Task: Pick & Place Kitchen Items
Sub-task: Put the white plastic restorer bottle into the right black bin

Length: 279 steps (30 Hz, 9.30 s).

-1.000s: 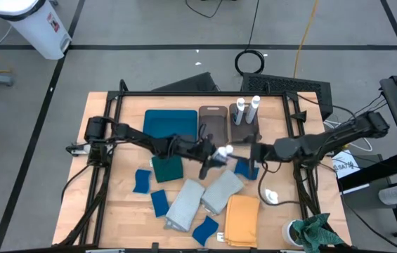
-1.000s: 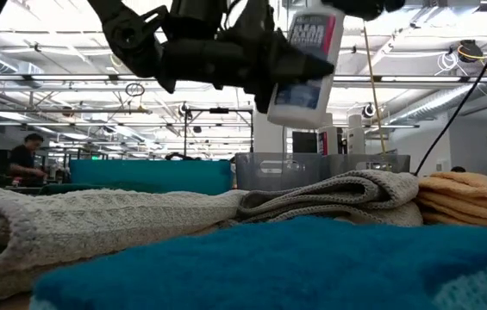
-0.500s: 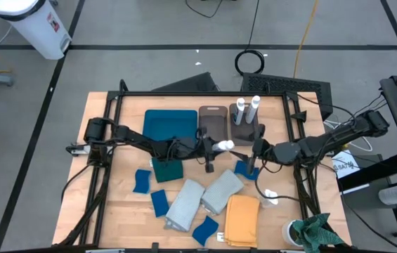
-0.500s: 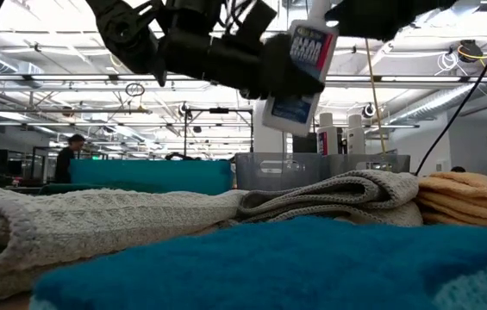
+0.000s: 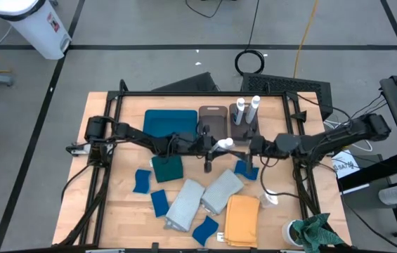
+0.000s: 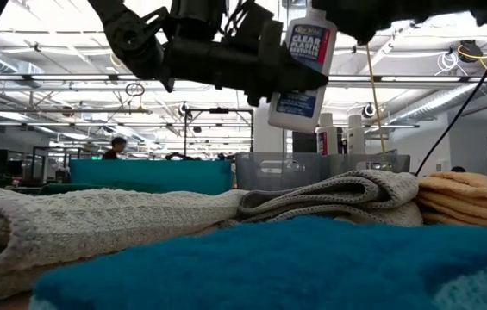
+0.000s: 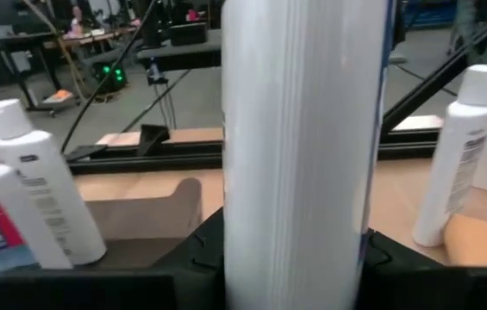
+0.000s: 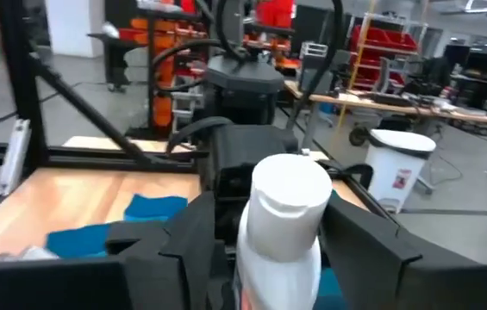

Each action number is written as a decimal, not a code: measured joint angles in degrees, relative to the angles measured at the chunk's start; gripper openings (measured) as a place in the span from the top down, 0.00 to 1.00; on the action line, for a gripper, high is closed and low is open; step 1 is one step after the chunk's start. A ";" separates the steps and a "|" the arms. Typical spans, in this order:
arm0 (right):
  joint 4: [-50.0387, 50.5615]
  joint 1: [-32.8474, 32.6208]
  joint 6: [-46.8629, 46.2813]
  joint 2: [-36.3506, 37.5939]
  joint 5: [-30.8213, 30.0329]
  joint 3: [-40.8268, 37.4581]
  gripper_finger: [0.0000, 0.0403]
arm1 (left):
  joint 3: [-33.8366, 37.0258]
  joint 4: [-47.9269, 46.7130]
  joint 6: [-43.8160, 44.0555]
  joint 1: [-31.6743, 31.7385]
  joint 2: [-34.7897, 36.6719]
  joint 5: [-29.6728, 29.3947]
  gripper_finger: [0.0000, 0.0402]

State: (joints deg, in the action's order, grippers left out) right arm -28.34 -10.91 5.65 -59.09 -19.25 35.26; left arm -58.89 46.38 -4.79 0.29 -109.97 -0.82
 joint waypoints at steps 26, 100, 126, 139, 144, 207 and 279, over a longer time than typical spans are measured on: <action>1.91 3.61 2.74 3.98 0.71 -0.46 0.79 | -0.07 -5.61 0.05 -3.34 0.07 -15.77 0.34; -1.59 18.94 -18.15 -7.24 -19.21 -9.65 0.79 | -0.02 -11.11 4.01 -3.53 0.00 -17.11 0.01; -1.82 17.51 -9.58 -3.96 -16.37 -9.92 0.43 | -0.02 -11.11 3.78 -3.53 0.00 -17.11 0.01; 7.74 14.08 -4.74 8.10 -16.55 -9.92 0.44 | -0.02 -11.55 3.78 -3.53 0.00 -17.09 0.01; 11.62 12.87 -4.93 13.84 -16.60 -9.92 0.45 | -0.02 -11.65 3.77 -3.53 0.00 -17.09 0.01; 26.80 -37.97 -15.14 33.01 2.68 -15.52 0.42 | -0.02 -11.97 8.08 -3.38 0.00 -12.10 0.01; 27.33 -37.95 -13.75 32.72 7.15 -18.81 0.77 | 0.00 -12.40 8.06 -3.36 0.00 -12.10 0.01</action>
State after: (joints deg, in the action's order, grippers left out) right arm -1.02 -48.86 -8.10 -26.37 -12.10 16.45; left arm -58.89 33.98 3.27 -3.08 -109.97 -12.93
